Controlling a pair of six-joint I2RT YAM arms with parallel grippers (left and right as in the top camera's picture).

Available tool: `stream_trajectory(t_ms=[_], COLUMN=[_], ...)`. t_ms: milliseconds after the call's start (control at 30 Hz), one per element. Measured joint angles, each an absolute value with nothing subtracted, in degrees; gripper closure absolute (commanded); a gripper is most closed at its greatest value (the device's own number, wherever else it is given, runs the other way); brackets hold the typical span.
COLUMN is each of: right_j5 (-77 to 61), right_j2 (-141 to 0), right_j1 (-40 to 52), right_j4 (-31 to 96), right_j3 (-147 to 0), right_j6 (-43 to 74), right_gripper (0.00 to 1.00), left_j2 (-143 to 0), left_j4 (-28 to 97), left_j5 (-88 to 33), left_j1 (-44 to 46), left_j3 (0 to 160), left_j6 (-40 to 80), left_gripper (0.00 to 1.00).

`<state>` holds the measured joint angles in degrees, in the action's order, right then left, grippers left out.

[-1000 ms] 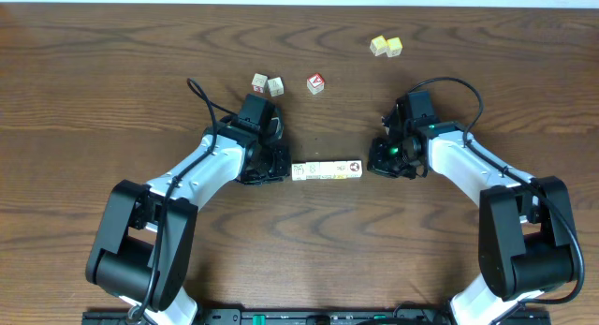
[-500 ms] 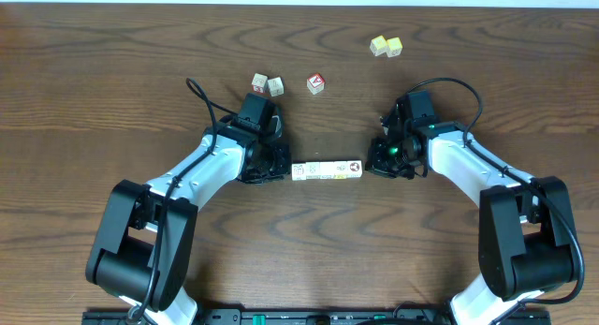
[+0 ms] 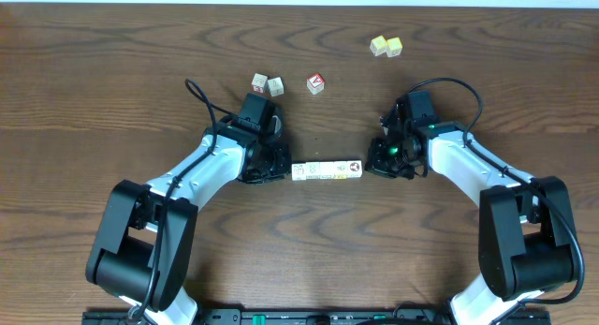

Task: Lift 5 blocks
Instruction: 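Bring the left and right grippers down to opposite ends of the block row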

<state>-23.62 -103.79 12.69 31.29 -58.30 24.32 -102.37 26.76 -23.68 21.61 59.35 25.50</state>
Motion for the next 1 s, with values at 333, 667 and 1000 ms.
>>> stream_trajectory(t_ms=[333, 667, 1000], right_j5=[-23.62, -23.64, -23.64], right_j2=[-103.79, -103.79, -103.79], right_j1=[13.67, 13.85, 13.85], right_j4=[31.20, 31.18, 30.63], right_j3=[-58.30, -58.30, -58.30], right_j6=[24.32, 24.32, 24.32], right_gripper=[0.99, 0.99, 0.99], left_j2=[-102.37, -102.39, -102.39], left_j4=[26.35, 26.13, 25.45], left_j5=[-23.68, -23.66, -22.55], left_j1=[22.11, 22.24, 22.24], left_j3=[59.05, 58.41, 57.56], left_j6=[26.50, 27.07, 28.86], left_gripper=[0.93, 0.93, 0.93])
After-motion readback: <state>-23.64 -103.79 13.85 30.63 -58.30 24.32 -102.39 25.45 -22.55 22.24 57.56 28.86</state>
